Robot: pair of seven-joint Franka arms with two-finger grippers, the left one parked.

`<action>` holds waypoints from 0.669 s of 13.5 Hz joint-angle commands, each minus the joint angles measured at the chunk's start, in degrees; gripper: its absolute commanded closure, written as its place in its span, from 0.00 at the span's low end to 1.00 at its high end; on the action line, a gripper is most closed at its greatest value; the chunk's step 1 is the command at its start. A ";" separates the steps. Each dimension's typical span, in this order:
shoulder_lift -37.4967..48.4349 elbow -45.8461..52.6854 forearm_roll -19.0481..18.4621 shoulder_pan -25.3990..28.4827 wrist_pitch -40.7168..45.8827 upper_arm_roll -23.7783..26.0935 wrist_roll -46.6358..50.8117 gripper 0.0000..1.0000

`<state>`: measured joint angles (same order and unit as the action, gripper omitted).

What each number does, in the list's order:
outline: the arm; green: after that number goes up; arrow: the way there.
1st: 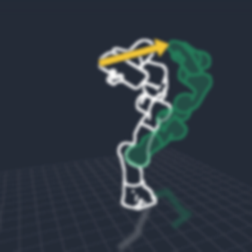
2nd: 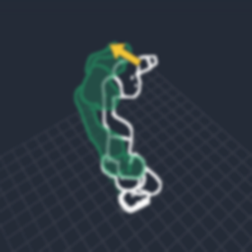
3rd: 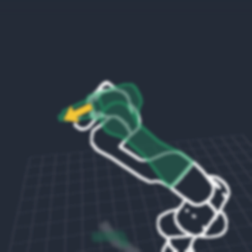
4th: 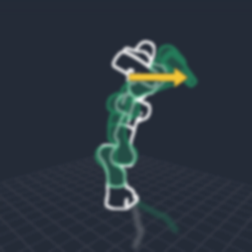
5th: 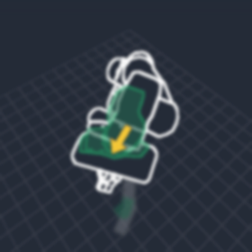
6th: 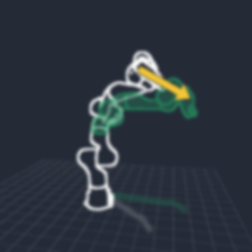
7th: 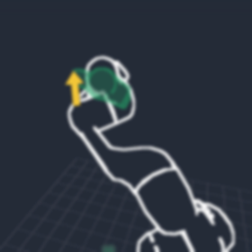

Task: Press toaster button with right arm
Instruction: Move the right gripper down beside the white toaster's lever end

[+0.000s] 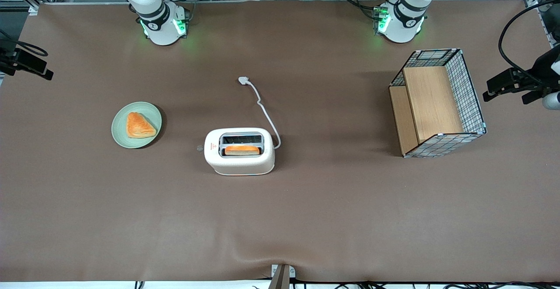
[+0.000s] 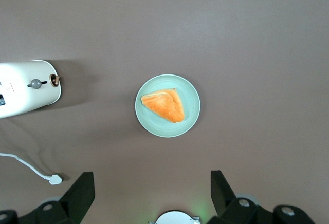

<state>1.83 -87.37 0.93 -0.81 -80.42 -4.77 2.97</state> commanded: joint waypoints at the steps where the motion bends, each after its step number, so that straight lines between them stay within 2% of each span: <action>1: 0.46 0.71 -1.37 0.28 0.97 0.38 0.90 0.00; 9: -1.38 2.64 -1.02 0.90 4.31 0.38 0.90 0.00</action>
<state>1.74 -86.80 0.93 -0.52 -77.75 -4.56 2.97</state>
